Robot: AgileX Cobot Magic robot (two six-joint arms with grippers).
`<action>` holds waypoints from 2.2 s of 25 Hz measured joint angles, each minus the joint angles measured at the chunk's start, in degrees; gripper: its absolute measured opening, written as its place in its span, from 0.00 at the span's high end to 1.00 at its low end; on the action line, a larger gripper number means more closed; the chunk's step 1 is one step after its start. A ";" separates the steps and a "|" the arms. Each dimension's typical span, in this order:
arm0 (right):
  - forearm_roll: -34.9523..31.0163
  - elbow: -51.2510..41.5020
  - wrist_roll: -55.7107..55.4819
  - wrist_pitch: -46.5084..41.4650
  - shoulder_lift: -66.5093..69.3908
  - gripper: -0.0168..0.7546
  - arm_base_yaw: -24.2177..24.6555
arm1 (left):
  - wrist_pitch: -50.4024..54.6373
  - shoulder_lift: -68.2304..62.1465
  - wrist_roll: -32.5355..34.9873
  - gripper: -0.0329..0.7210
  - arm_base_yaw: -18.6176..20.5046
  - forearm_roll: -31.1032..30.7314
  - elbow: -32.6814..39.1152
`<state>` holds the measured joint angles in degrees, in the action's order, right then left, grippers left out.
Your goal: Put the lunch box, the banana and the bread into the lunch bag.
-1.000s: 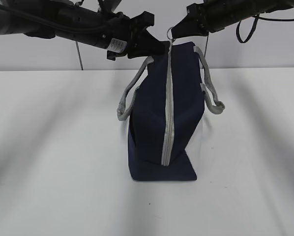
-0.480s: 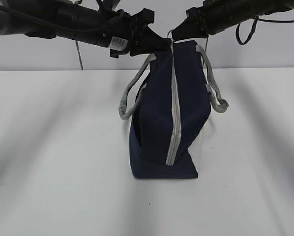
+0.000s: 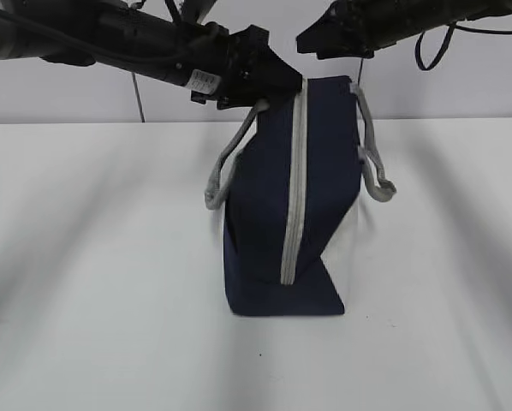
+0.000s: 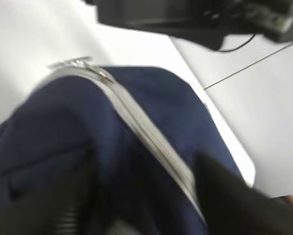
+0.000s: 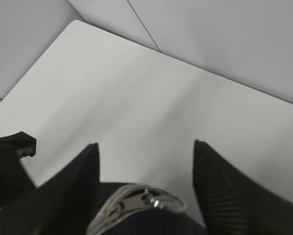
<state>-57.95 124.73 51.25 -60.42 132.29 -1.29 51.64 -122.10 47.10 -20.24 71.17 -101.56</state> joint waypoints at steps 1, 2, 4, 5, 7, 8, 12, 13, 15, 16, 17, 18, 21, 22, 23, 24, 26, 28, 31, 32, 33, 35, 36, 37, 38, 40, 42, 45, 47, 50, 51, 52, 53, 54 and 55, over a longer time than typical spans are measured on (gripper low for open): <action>0.00 0.68 0.00 -0.66 0.00 0.38 0.03 | 0.06 0.00 0.00 0.34 0.21 -0.89 0.00; 0.00 1.42 0.00 -1.44 0.00 0.31 0.03 | 0.36 0.00 0.00 0.25 0.67 -1.32 0.00; 0.00 3.27 0.00 -3.39 0.00 0.24 0.12 | 1.75 0.06 0.00 0.14 1.87 -1.27 0.00; 0.00 4.49 0.26 -5.20 0.00 0.23 0.38 | 2.36 0.32 -0.27 0.14 2.76 -1.27 0.00; 0.68 6.80 -0.51 -8.25 0.00 0.23 0.77 | 3.14 1.36 -0.81 0.17 4.81 -1.33 0.00; 1.39 8.00 -2.06 -9.04 0.00 0.23 1.02 | 3.53 2.39 -1.50 0.19 5.91 -1.93 0.00; 11.21 10.49 -17.29 -9.75 -0.13 0.23 2.30 | 4.03 7.19 -9.19 0.24 8.76 -12.16 -0.05; 14.76 10.49 -21.34 -9.80 -0.35 0.24 2.42 | 4.31 8.32 -12.63 0.25 8.89 -16.50 -0.11; 20.17 9.29 -26.90 -9.90 -1.45 0.24 2.51 | 5.80 9.89 -19.66 0.25 8.82 -27.92 -0.10; 21.83 8.16 -29.15 -10.02 -2.42 0.24 2.51 | 7.00 10.41 -22.17 0.26 8.53 -33.25 -0.10; 23.41 7.11 -31.29 -10.02 -3.41 0.24 2.51 | 8.25 10.83 -24.87 0.26 8.17 -37.07 -0.10; 24.87 5.74 -33.10 -10.16 -4.74 0.24 2.51 | 9.37 11.12 -27.24 0.27 7.92 -40.92 -0.10; 29.83 0.49 -37.32 -10.27 -9.06 0.24 2.40 | 11.26 12.96 -32.29 0.30 7.34 -47.22 0.28; 30.33 -1.80 -37.73 -10.27 -10.50 0.24 2.40 | 11.48 13.76 -33.75 0.32 7.29 -48.73 0.78; 30.94 -4.24 -38.12 -10.27 -11.79 0.25 2.40 | 11.68 14.68 -34.94 0.33 7.16 -50.31 1.24; 31.17 -6.29 -38.26 -10.27 -12.83 0.25 2.40 | 11.96 15.64 -36.42 0.34 7.16 -51.74 1.93; 31.30 -11.18 -38.26 -10.37 -15.46 0.25 2.40 | 12.70 17.56 -38.77 0.34 7.07 -55.02 3.95; 31.30 -15.75 -38.02 -10.37 -18.34 0.25 2.40 | 13.07 20.27 -40.01 0.35 7.03 -57.49 7.47; 31.46 -22.46 -37.53 -10.37 -23.84 0.25 2.40 | 13.09 25.26 -41.45 0.35 6.96 -60.08 13.78; 31.72 -24.79 -37.40 -10.37 -26.14 0.25 2.40 | 13.01 26.98 -42.09 0.35 6.96 -60.76 16.16; 32.10 -27.25 -37.29 -10.37 -28.53 0.25 2.40 | 12.84 29.20 -42.51 0.35 6.96 -61.28 18.20; 32.33 -32.34 -37.29 -10.27 -33.50 0.25 2.40 | 12.46 33.98 -43.46 0.35 6.96 -62.14 23.13; 32.33 -35.41 -37.18 -10.27 -36.56 0.25 2.40 | 12.36 36.06 -43.72 0.35 6.96 -62.75 25.60; 32.45 -38.63 -36.97 -10.27 -39.77 0.25 2.40 | 11.98 38.64 -43.84 0.35 6.96 -63.21 27.59; 32.59 -41.30 -36.67 -10.27 -42.59 0.25 2.40 | 11.84 41.22 -43.99 0.35 6.96 -63.40 29.89; 33.22 -47.76 -36.56 -9.45 -49.57 0.25 2.40 | 11.70 45.99 -44.25 0.35 6.96 -63.58 34.21; 33.89 -53.40 -36.49 -8.09 -55.98 0.25 2.40 | 11.70 51.07 -44.69 0.35 6.96 -63.58 37.79; 35.07 -61.60 -36.44 -6.33 -65.88 0.25 2.40 | 11.77 58.25 -45.38 0.35 6.96 -63.64 42.90; 36.21 -66.97 -36.44 -5.32 -73.16 0.25 2.40 | 11.83 62.95 -45.75 0.35 6.95 -63.64 46.42; 37.76 -74.11 -37.61 -4.66 -83.69 0.25 2.40 | 12.04 70.23 -46.59 0.35 6.95 -64.40 51.27; 37.88 -76.65 -38.48 -4.66 -87.07 0.25 2.40 | 12.16 72.80 -47.10 0.35 6.95 -64.96 52.65; 37.88 -78.84 -39.33 -4.66 -89.90 0.25 2.00 | 12.51 75.43 -47.65 0.35 6.95 -65.47 54.31; 37.77 -81.41 -40.03 -4.66 -93.04 0.25 1.62 | 12.92 78.07 -48.11 0.35 6.95 -66.07 55.89; 37.66 -83.90 -40.81 -4.66 -95.93 0.25 1.05 | 13.52 80.30 -48.71 0.35 6.95 -66.62 57.41; 37.66 -86.07 -41.56 -4.77 -98.27 0.25 0.59 | 14.33 83.01 -49.30 0.35 6.95 -67.18 58.64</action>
<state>-20.28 38.66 9.69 -65.19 34.02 -0.70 65.97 -39.09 -2.20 -13.29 3.99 -42.92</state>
